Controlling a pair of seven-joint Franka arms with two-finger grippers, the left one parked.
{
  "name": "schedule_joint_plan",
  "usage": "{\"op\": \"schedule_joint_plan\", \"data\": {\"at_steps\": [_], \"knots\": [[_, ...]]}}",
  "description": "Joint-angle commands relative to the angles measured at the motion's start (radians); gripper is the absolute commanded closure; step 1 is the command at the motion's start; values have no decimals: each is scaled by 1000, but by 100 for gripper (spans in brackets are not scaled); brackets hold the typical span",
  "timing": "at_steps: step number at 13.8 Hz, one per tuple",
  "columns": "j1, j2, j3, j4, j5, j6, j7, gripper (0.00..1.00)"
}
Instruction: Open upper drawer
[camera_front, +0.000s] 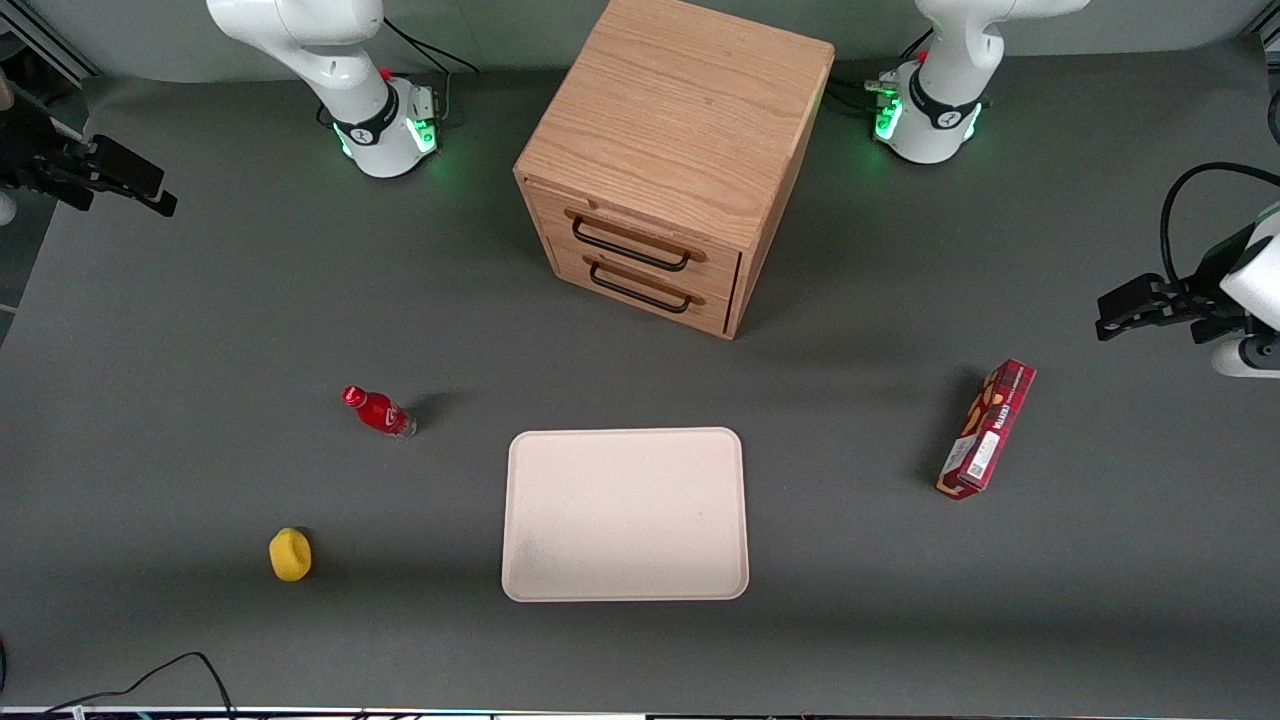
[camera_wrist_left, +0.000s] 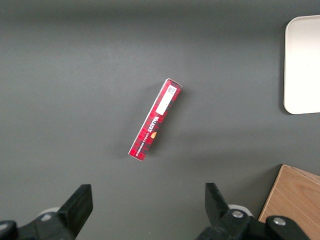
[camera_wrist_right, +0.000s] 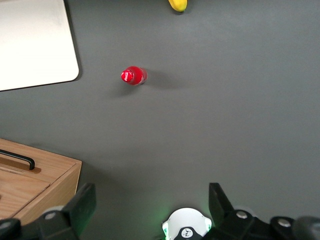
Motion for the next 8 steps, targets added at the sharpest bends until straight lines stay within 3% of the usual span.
{"op": "schedule_joint_plan", "data": {"at_steps": [1, 5, 8], "knots": [[3, 18, 1, 33, 0, -13, -1, 0], [6, 26, 10, 48, 2, -10, -16, 0], [44, 26, 31, 78, 36, -13, -306, 0]]}}
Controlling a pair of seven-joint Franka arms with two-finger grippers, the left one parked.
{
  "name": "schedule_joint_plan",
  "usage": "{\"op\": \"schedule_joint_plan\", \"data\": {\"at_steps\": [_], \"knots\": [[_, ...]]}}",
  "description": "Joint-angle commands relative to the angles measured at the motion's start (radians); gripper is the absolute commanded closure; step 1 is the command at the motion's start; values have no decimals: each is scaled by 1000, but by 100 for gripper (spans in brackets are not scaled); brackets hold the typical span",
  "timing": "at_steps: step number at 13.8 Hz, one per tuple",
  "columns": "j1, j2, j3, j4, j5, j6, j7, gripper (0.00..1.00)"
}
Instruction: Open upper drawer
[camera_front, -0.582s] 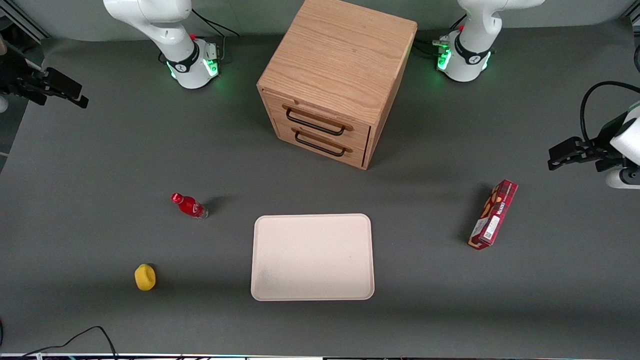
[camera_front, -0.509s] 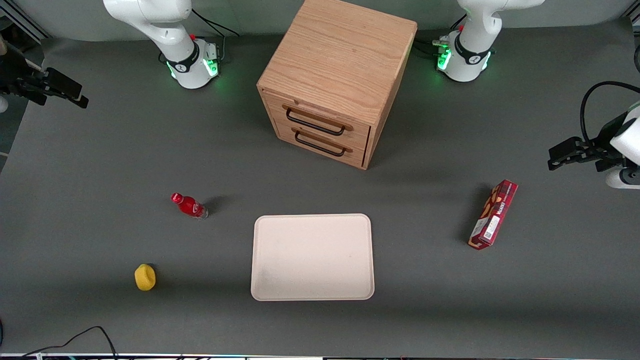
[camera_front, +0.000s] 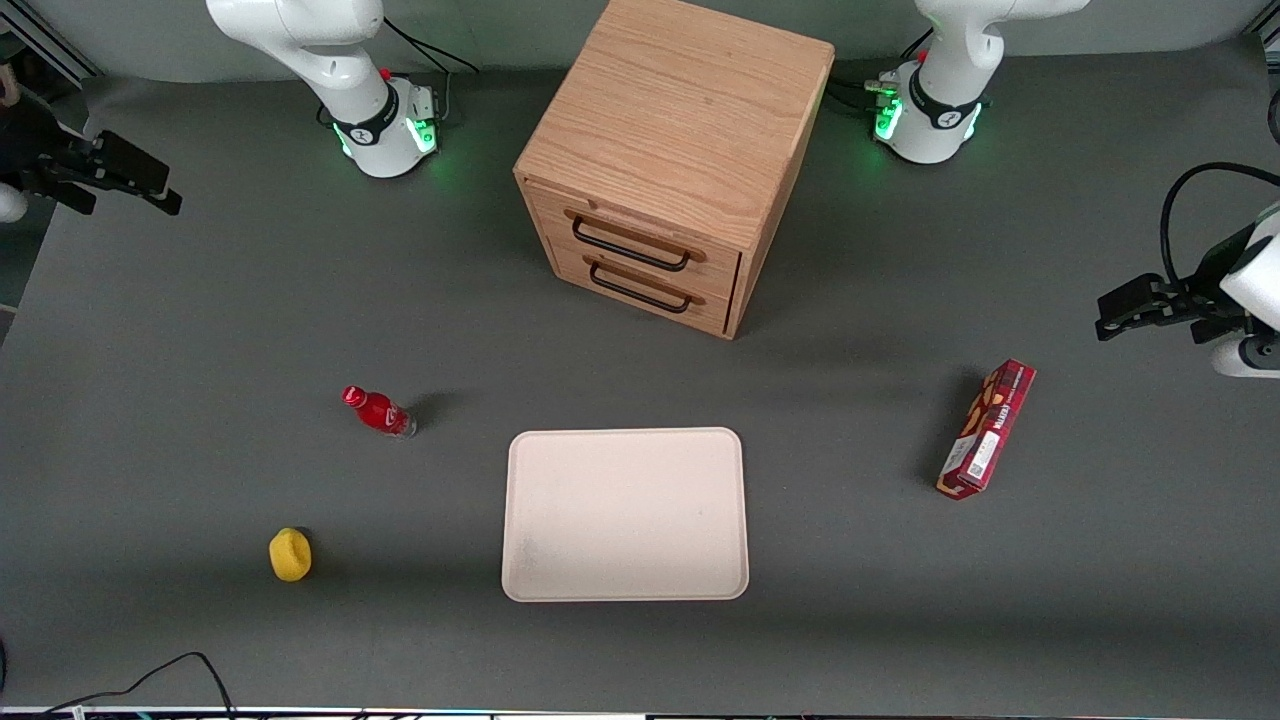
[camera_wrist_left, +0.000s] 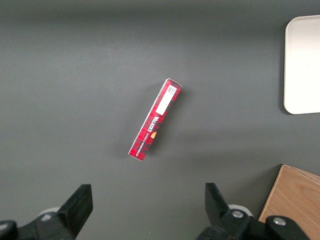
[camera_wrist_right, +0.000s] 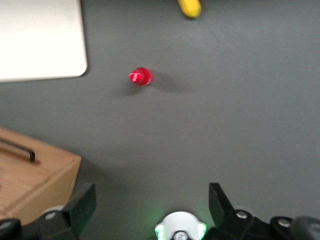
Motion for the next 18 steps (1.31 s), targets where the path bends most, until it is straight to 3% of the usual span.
{"op": "schedule_joint_plan", "data": {"at_steps": [1, 3, 9, 12, 15, 18], "knots": [[25, 19, 35, 46, 34, -14, -195, 0], [31, 44, 77, 54, 79, -4, -219, 0], [31, 241, 333, 121, 266, 48, -406, 0], [38, 369, 463, 114, 252, 159, -424, 0], [76, 502, 508, 109, 243, 263, -424, 0], [97, 600, 543, 106, 185, 335, -417, 0]]}}
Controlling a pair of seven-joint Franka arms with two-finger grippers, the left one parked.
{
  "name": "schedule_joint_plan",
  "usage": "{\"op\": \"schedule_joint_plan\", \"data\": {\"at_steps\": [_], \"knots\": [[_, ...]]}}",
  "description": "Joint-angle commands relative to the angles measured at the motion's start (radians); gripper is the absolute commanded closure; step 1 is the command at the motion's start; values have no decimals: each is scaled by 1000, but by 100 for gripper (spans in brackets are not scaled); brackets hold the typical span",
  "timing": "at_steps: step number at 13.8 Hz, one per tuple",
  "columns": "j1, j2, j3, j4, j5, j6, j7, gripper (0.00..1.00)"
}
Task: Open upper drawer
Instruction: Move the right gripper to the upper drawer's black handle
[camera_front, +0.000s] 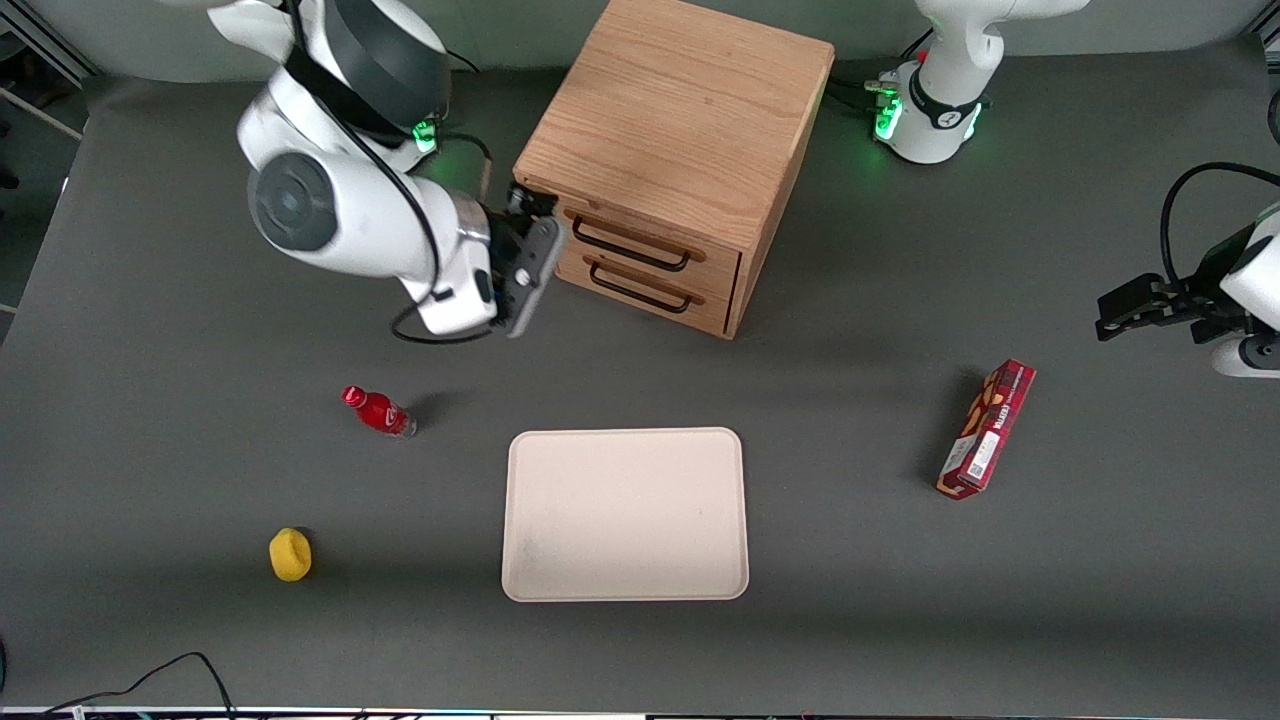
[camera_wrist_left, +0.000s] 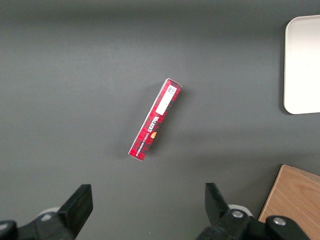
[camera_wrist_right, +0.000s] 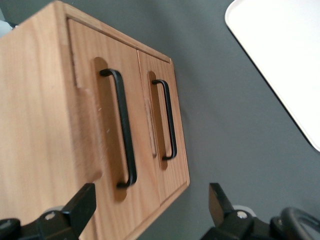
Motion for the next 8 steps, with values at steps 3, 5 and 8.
{"op": "schedule_joint_plan", "data": {"at_steps": [3, 5, 8], "knots": [[35, 102, 35, -21, -44, 123, -5, 0], [40, 102, 50, -58, -44, 154, -4, 0], [42, 96, 71, -90, -44, 156, -2, 0]]}}
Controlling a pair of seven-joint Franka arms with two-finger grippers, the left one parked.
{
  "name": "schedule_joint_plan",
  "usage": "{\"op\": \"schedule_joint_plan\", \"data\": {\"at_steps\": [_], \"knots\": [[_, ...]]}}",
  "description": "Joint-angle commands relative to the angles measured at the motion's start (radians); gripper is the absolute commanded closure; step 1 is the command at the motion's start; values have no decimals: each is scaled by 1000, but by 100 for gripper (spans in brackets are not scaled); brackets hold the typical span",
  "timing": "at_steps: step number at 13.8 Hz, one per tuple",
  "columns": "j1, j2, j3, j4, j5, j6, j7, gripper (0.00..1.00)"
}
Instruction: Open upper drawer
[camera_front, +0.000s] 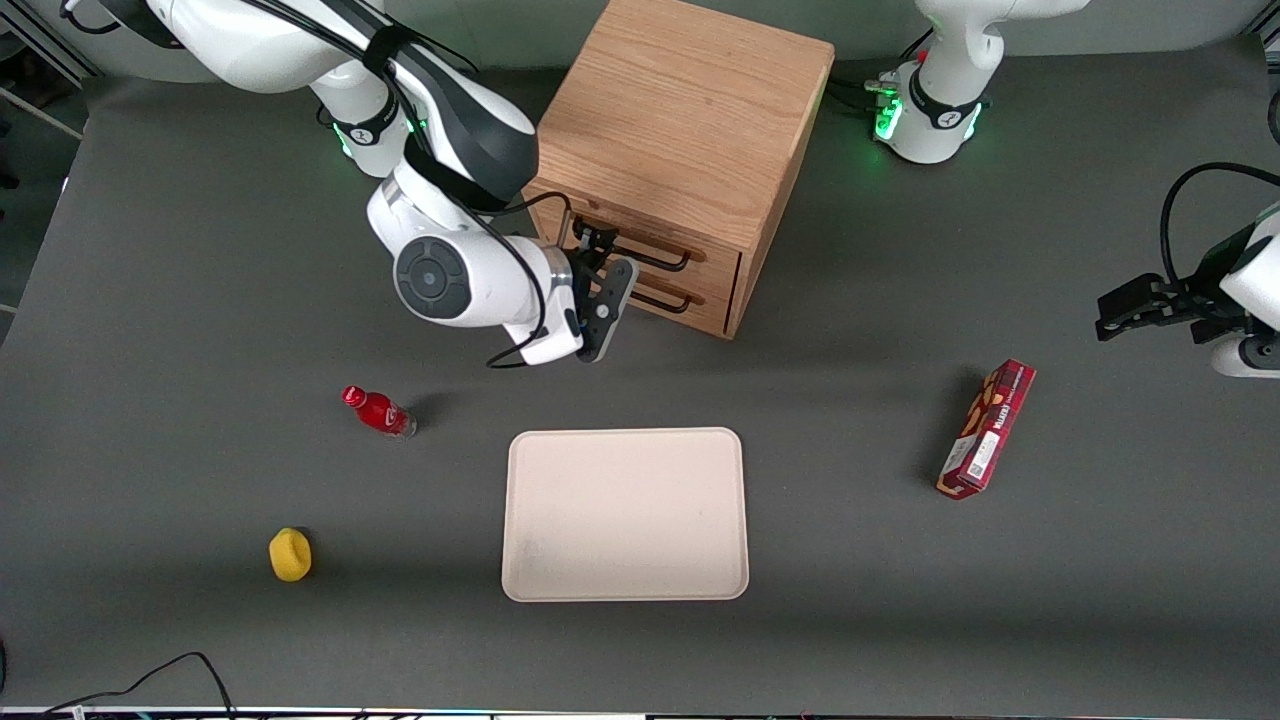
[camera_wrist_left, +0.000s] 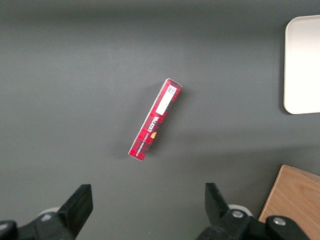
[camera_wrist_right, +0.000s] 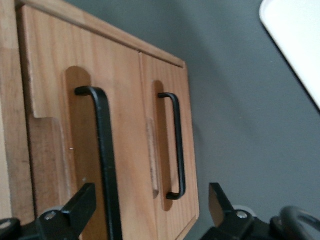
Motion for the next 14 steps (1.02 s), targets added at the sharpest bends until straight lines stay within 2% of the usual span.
{"op": "schedule_joint_plan", "data": {"at_steps": [1, 10, 14], "knots": [[-4, -18, 20, -37, -12, 19, -2, 0], [10, -9, 21, -66, -14, 59, -2, 0], [12, 41, 18, -39, -81, 67, -2, 0]]}}
